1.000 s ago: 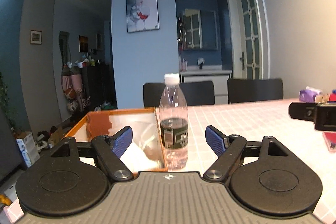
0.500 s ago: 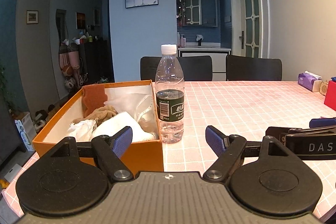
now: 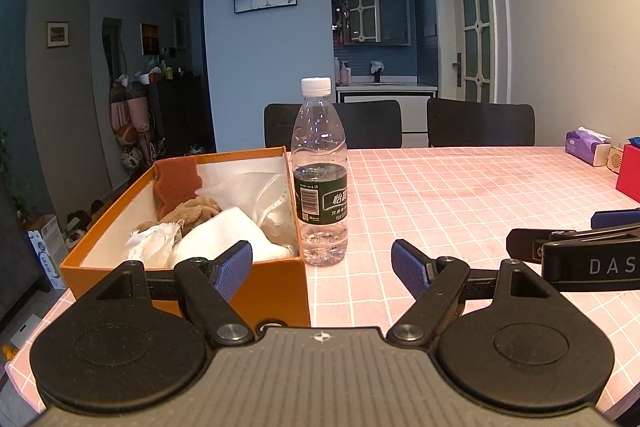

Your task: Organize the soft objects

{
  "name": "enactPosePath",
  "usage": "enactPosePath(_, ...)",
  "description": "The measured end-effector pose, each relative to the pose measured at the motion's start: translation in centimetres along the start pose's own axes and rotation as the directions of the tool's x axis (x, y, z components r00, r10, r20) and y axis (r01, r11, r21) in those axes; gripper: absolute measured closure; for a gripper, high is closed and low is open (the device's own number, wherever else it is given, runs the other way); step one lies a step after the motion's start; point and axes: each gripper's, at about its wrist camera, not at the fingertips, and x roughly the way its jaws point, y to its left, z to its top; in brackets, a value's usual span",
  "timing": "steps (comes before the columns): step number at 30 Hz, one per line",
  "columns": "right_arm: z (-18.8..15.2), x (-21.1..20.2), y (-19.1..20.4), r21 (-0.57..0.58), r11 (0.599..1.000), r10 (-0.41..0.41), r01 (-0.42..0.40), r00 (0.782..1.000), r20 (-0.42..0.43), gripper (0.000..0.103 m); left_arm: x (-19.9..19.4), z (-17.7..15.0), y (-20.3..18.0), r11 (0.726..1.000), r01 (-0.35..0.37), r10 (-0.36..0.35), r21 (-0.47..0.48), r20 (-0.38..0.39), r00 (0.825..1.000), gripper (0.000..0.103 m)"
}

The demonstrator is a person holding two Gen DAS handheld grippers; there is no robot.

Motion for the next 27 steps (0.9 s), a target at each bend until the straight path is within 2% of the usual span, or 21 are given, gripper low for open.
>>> enactPosePath(27,-0.15,0.1,0.07,-0.024,1.0,-0.006,0.006,1.0,0.0,0.003,0.3,-0.1,-0.04,1.0,0.006,-0.007,-0.018,-0.019,1.0,0.01)
